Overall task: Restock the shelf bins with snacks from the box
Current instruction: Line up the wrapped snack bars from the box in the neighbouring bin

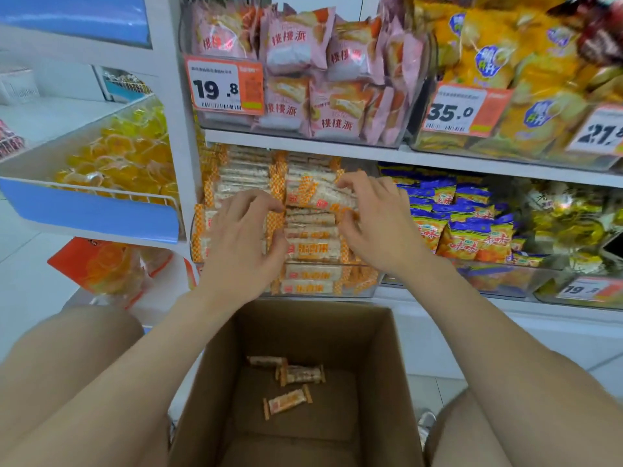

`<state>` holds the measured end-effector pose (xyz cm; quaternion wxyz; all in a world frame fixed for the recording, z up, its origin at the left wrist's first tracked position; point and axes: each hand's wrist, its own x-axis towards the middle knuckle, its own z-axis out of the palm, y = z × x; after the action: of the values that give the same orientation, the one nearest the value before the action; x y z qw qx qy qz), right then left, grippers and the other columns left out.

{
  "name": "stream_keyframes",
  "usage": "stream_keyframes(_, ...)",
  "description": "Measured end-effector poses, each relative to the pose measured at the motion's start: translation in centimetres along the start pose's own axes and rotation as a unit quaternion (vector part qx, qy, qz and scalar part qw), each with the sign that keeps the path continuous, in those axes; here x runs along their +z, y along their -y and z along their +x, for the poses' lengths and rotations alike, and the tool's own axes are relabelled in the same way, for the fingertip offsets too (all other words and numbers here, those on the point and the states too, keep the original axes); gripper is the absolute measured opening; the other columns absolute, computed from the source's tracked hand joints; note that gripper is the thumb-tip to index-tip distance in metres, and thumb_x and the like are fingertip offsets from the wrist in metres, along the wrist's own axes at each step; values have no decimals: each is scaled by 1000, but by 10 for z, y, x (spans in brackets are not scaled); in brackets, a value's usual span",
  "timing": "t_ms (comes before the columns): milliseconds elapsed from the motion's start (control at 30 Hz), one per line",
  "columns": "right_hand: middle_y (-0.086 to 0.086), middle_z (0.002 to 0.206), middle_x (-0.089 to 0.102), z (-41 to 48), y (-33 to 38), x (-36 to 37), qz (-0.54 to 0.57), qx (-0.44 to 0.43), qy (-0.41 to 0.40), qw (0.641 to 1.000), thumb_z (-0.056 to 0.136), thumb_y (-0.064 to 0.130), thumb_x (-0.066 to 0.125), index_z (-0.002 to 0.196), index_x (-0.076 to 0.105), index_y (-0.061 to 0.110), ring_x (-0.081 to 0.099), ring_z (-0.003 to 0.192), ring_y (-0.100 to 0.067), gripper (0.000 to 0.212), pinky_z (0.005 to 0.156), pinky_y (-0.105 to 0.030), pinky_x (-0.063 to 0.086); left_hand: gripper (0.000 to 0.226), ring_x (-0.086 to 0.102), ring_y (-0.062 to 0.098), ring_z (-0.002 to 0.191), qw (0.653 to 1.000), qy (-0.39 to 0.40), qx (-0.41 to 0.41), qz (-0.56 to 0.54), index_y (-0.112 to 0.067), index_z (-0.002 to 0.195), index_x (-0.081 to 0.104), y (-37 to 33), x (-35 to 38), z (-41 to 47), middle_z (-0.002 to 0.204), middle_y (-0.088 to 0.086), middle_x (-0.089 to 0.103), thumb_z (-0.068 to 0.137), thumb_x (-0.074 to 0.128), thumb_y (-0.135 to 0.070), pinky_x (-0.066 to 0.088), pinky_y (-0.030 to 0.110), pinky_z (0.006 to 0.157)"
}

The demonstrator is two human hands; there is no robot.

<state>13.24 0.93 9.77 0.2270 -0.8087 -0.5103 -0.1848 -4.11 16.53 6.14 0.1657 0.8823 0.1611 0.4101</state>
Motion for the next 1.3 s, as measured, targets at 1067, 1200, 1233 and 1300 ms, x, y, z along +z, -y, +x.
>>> stream_keyframes(1067,-15,141,53,17,6,34,-17,60,-20,998,100,15,57,145,57,16,51,129,-37,45,107,-49,47,58,29,39,151,970,106,3,219,-24,147,48,12,26,-2,160,8,40,96,55,-49,21,64,119)
stream_keyframes(1200,1,108,63,-6,28,6,38,61,-51,996,94,14,59,113,70,20,61,105,-19,23,91,-35,52,37,49,35,127,984,8,41,172,-17,126,62,-1,16,-7,134,8,56,94,62,-35,37,51,102)
stream_keyframes(1233,6,99,65,-15,34,-1,65,61,-29,996,94,15,58,106,71,22,63,95,-15,19,85,-32,53,26,53,31,113,987,-11,56,148,-16,115,64,-6,12,-12,119,6,59,94,64,-30,40,46,92)
stream_keyframes(1300,10,84,67,-34,43,-6,105,71,66,990,94,17,55,97,72,24,63,77,-8,19,71,-29,55,12,54,22,88,991,38,79,101,-19,98,60,-13,10,-30,93,-2,59,93,64,-30,42,39,74)
